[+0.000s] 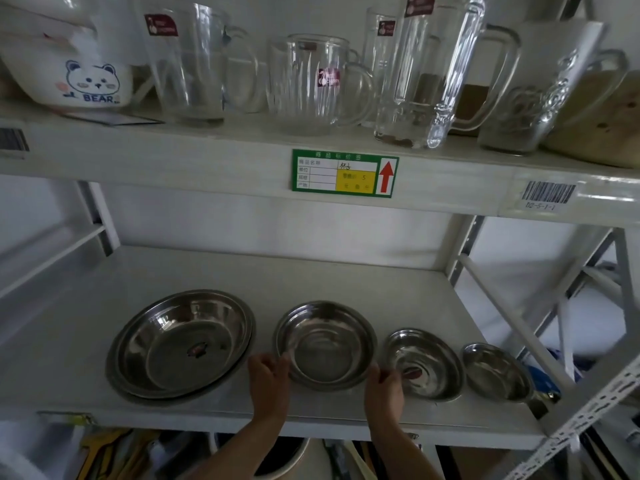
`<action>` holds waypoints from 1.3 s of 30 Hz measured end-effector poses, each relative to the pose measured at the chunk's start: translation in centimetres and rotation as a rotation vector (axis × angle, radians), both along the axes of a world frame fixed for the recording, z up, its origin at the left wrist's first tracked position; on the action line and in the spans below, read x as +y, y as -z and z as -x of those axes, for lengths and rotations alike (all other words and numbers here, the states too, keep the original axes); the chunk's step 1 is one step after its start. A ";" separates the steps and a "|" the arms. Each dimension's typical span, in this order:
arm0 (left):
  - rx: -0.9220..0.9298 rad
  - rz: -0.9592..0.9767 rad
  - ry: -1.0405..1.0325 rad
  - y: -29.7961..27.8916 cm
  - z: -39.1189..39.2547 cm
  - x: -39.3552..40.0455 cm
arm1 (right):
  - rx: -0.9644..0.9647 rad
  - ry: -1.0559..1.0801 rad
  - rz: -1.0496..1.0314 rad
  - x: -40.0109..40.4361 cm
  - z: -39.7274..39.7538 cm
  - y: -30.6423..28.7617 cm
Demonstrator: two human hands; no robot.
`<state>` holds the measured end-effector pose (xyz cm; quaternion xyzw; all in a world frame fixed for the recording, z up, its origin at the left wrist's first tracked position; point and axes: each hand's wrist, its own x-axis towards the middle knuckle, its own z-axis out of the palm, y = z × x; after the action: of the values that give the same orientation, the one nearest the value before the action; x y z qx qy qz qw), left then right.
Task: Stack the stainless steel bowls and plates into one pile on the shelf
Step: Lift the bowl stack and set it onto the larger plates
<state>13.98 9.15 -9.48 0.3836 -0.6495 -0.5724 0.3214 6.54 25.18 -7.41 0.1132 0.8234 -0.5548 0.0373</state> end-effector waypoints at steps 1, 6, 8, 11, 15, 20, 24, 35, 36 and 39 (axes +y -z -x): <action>-0.016 -0.023 -0.003 -0.1 0.1 0.1 | -0.039 -0.003 0.009 -0.1 0.0 0.2; -0.079 -0.143 -0.026 -0.1 1.8 -0.5 | -0.209 -0.083 0.024 -1.1 0.2 0.3; -0.107 -0.205 -0.035 -0.2 2.5 -0.8 | -0.231 -0.108 0.010 -1.4 0.7 -0.4; -0.181 -0.238 -0.017 1.4 3.8 -1.8 | -0.251 -0.151 0.005 -2.1 1.2 -1.1; -0.185 -0.338 0.030 -0.5 3.6 -1.7 | -0.274 -0.128 -0.007 -2.9 1.9 -0.6; -0.205 -0.329 0.044 -1.0 3.5 -1.5 | -0.237 -0.110 -0.019 -3.1 2.0 -0.7; -0.192 -0.287 0.027 -1.3 3.6 -1.9 | -0.197 -0.093 -0.008 -3.6 1.9 -1.1; 0.083 -0.308 -0.047 0.2 6.1 -7.4 | 0.054 -0.126 0.038 -7.6 3.2 -5.6; 0.119 -0.315 -0.062 -0.5 5.7 -7.7 | 0.070 -0.146 0.044 -8.1 3.3 -6.1; 0.171 -0.309 -0.085 -6.0 2.7 -7.5 | 0.098 -0.196 0.079 -10.1 2.8 -7.0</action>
<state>11.27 1.69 -3.46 0.4057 -0.5075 -0.6815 0.3367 3.71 15.05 -0.41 0.0034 0.8089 -0.5853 0.0557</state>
